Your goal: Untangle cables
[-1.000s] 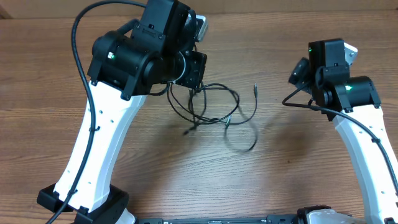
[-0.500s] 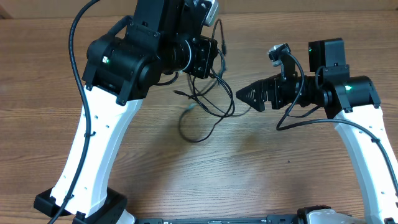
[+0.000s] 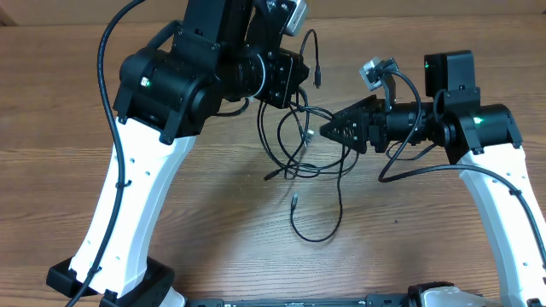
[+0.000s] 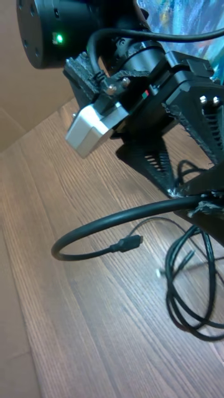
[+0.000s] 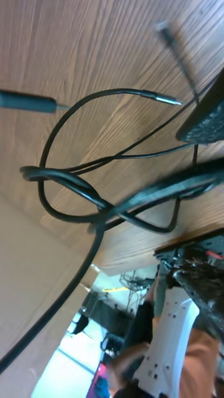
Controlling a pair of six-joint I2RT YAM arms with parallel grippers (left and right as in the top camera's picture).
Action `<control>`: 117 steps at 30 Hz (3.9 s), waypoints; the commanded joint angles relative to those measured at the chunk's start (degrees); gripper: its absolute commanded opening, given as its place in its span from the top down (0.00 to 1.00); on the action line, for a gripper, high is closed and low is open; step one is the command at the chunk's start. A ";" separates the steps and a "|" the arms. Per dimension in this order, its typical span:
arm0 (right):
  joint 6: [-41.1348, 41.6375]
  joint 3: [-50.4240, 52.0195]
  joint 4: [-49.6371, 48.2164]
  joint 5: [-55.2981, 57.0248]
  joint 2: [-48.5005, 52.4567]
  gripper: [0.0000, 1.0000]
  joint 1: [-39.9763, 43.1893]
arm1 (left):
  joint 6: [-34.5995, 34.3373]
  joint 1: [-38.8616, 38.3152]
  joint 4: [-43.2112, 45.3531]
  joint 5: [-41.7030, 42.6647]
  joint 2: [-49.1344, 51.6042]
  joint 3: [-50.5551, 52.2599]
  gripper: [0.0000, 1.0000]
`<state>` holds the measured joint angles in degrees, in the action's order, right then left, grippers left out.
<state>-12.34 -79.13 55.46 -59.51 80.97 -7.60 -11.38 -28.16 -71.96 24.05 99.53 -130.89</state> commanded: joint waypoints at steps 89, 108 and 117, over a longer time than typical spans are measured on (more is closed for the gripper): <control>1.44 -1.49 -0.72 -4.31 -0.33 0.96 23.87 | -23.06 35.43 -7.67 -20.15 -6.08 1.29 0.96; 2.03 -1.49 5.44 32.28 -0.33 0.60 7.93 | -3.32 25.42 -11.87 -14.34 -4.17 1.38 0.17; 6.56 -1.49 7.91 46.03 -0.33 0.30 8.04 | 0.07 13.51 -18.45 -14.60 5.55 1.38 0.19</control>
<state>-7.62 -79.18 63.33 -18.48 81.01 0.38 -13.39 -11.29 -89.08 8.86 100.84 -129.47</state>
